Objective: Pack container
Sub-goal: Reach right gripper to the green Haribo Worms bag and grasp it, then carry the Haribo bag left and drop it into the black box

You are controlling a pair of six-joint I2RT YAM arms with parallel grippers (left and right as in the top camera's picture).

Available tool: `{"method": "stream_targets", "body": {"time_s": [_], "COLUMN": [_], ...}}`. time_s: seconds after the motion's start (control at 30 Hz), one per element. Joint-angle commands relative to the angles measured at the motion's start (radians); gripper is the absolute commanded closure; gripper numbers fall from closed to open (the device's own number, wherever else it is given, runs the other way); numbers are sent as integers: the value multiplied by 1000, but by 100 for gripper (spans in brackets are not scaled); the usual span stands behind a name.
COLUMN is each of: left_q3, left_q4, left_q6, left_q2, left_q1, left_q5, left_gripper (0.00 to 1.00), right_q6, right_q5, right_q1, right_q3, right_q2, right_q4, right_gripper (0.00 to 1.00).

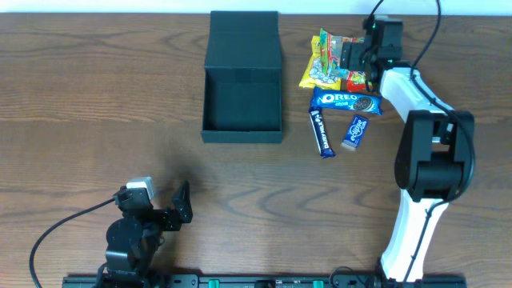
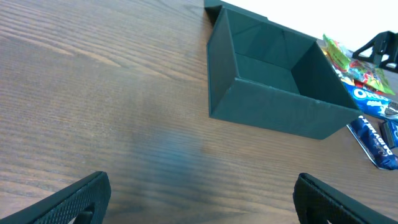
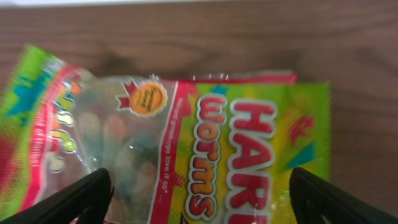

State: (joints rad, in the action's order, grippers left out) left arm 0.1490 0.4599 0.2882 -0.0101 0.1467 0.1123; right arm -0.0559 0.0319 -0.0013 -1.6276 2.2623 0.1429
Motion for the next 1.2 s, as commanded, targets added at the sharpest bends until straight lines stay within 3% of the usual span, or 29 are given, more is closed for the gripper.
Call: {"method": "stream_targets", "body": {"time_s": [0.0,0.13,0.17,0.27,0.4,0.63,0.97,1.03,1.17], "left_q3": [-18,-18,-18,-18,-18,-18,-18,-18,-18], "left_q4": [-1,-1,-1,-1,-1,-1,-1,-1,-1], "left_q6": [1,1,1,0,1,1,1,0,1], "left_q2": [6,6,6,6,6,6,6,6,6], "left_q1": [-2,-2,-2,-2,-2,-2,-2,-2,-2], "left_q5": [0,0,0,0,0,0,0,0,0], "left_gripper": [5,5,5,5,5,5,5,5,5], "right_q6": [13,21,21,21,21,20,20,24,171], "right_q5": [-10,-10,-8,-7,-6,-7,-24,-67,-329], "right_q1": [-5,-6,-6,-6,-6,-5,59,89,161], "right_q3": [-26,-26,-26,-26,-26,-77,-253,-261,-261], "right_q2": [31,61,69,85,90,57,-139,-180,-239], "right_q4": [-1,0,4,24,62,103,245,259,278], "right_gripper": [15,34,47,65,98,99,99,99,99]}}
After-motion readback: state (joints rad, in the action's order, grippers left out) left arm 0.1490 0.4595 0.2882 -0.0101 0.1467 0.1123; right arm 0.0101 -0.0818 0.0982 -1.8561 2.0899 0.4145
